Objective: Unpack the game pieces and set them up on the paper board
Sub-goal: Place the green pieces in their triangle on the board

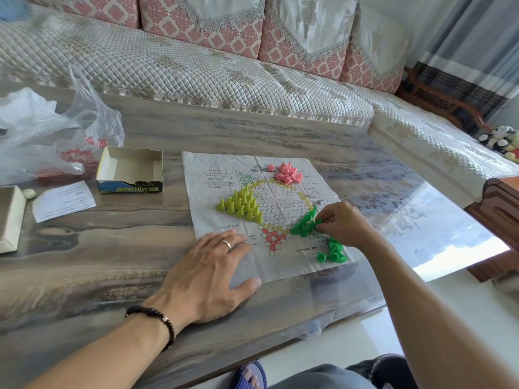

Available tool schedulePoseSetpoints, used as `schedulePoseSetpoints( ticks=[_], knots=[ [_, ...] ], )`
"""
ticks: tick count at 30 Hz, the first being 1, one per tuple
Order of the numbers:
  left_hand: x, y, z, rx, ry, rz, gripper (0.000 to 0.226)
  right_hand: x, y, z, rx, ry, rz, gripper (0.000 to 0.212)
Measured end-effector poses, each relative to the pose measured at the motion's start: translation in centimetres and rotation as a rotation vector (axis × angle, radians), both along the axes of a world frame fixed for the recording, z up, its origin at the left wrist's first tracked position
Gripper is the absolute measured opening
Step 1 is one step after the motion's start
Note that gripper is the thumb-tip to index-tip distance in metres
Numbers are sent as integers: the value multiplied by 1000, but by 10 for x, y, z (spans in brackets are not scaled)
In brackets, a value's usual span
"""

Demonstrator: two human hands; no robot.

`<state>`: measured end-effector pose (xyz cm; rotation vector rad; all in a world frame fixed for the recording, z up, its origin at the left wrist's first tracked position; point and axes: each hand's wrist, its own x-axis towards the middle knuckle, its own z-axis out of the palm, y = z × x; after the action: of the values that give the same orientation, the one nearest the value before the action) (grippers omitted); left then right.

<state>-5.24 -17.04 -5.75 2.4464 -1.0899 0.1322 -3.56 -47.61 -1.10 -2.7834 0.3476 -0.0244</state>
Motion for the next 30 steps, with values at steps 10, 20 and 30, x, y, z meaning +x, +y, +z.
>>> schedulePoseSetpoints(
  ticks=[10, 20, 30],
  knots=[
    [0, 0, 0, 1, -11, 0, 71, 2, -1, -6, 17, -35, -2, 12],
    [0, 0, 0, -2, -3, -8, 72, -18, -20, 8, 31, -108, -21, 13],
    [0, 0, 1, 6, 7, -3, 74, -38, -24, 4, -2, -12, -125, 24]
  ],
)
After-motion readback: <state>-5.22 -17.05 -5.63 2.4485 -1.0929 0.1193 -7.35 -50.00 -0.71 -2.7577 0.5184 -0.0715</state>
